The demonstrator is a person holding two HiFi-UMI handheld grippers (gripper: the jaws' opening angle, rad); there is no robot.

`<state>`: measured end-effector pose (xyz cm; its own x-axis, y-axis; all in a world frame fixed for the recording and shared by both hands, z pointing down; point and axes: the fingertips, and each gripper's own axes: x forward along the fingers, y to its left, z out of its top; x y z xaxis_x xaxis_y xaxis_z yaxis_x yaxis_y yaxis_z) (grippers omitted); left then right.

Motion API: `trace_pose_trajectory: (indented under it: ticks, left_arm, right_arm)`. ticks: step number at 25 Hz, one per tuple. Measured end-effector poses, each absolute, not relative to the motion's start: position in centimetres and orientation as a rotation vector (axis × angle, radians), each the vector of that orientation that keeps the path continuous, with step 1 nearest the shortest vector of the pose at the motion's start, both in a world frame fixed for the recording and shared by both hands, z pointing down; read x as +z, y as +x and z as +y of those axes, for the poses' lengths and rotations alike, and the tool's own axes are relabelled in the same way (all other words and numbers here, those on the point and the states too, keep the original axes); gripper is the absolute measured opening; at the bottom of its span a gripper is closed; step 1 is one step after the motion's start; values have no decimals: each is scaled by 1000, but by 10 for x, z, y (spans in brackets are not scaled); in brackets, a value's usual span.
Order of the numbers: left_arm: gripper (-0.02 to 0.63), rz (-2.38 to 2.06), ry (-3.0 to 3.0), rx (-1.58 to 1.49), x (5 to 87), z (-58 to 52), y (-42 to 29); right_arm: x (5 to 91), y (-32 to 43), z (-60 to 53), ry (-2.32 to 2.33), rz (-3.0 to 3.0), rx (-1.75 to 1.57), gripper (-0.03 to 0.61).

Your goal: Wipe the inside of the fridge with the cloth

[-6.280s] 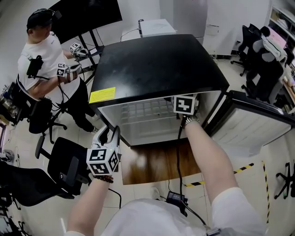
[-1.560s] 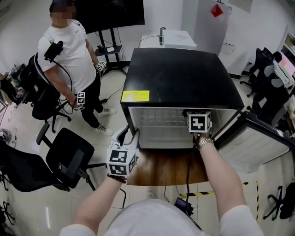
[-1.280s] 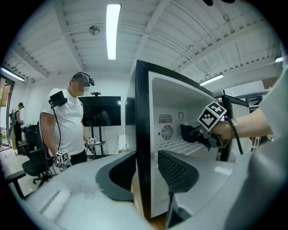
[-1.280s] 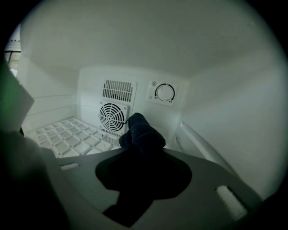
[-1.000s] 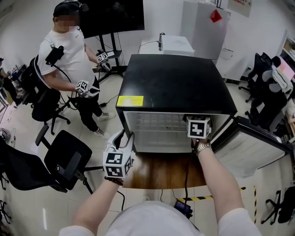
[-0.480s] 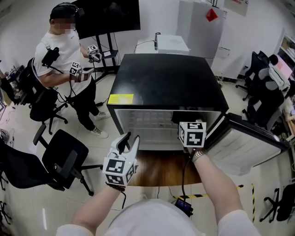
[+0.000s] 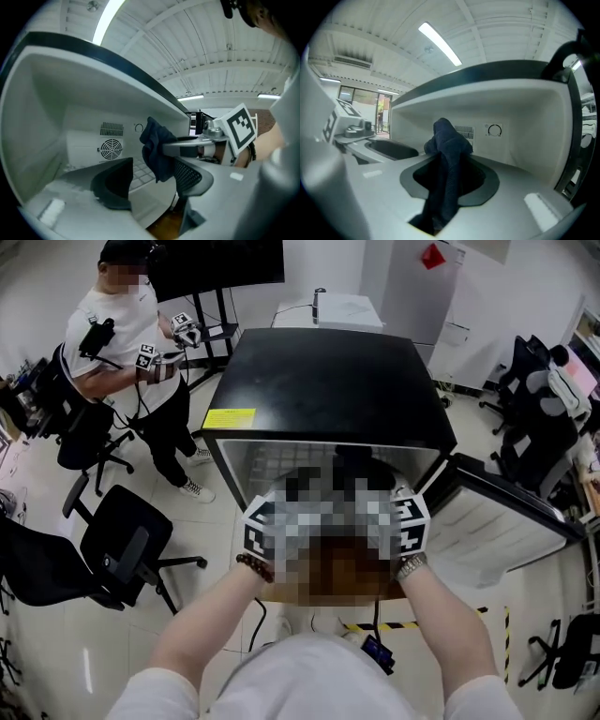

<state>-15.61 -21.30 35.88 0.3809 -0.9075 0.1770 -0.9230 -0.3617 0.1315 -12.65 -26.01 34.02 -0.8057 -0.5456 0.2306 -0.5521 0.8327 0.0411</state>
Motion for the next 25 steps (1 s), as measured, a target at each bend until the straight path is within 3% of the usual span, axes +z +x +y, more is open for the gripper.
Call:
trace_pose_trajectory:
  ticks: [10, 15, 25]
  left_arm:
    - [313, -1423, 2647, 191, 358, -214, -124]
    - [313, -1200, 2588, -181, 343, -210, -133]
    - [313, -731, 2623, -477, 306, -176, -109]
  right_arm:
    - [331, -111, -237, 579, -2881, 84, 106]
    - [323, -111, -220, 428, -2945, 91, 106]
    - [297, -109, -176, 61, -3060, 180, 109]
